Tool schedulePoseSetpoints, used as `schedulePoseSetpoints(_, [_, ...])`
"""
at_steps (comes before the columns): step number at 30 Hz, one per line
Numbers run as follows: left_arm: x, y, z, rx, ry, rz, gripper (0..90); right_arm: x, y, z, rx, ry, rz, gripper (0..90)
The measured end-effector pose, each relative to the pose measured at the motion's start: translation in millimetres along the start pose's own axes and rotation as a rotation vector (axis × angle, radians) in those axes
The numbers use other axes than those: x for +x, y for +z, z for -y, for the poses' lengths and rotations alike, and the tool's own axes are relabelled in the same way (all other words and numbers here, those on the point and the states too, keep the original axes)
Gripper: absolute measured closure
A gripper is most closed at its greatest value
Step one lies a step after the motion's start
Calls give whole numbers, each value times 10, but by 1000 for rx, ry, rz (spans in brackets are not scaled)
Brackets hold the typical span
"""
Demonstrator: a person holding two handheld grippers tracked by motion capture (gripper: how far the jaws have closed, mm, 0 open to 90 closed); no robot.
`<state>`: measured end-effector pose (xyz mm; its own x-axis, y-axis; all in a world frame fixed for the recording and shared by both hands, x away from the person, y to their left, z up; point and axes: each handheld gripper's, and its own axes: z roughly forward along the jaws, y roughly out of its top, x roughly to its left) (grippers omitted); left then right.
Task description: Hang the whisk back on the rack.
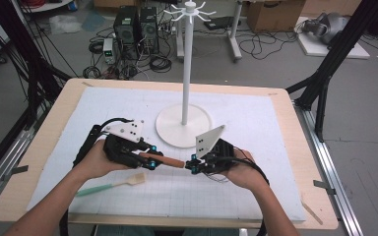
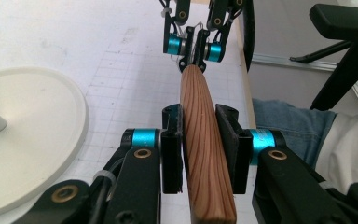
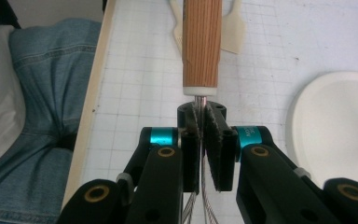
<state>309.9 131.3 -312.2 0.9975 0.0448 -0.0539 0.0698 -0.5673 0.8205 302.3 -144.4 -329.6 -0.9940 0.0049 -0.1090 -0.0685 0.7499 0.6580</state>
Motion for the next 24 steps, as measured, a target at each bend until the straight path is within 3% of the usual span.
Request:
schedulePoseSetpoints(10, [6, -54, -17, -37, -15, -3, 729, -10, 46, -19, -13, 17, -3, 794])
schedulePoseSetpoints(14, [12, -53, -30, -41, -11, -5, 729, -15, 53, -66, -42, 30, -19, 661])
schedulePoseSetpoints(17, [8, -44, -62, -41, -3, -6, 729, -26, 74, -131, -83, 59, -30, 614])
schedulePoseSetpoints(24, [-2, -21, -125, -50, 4, -11, 728, -47, 170, -233, -88, 62, -30, 643])
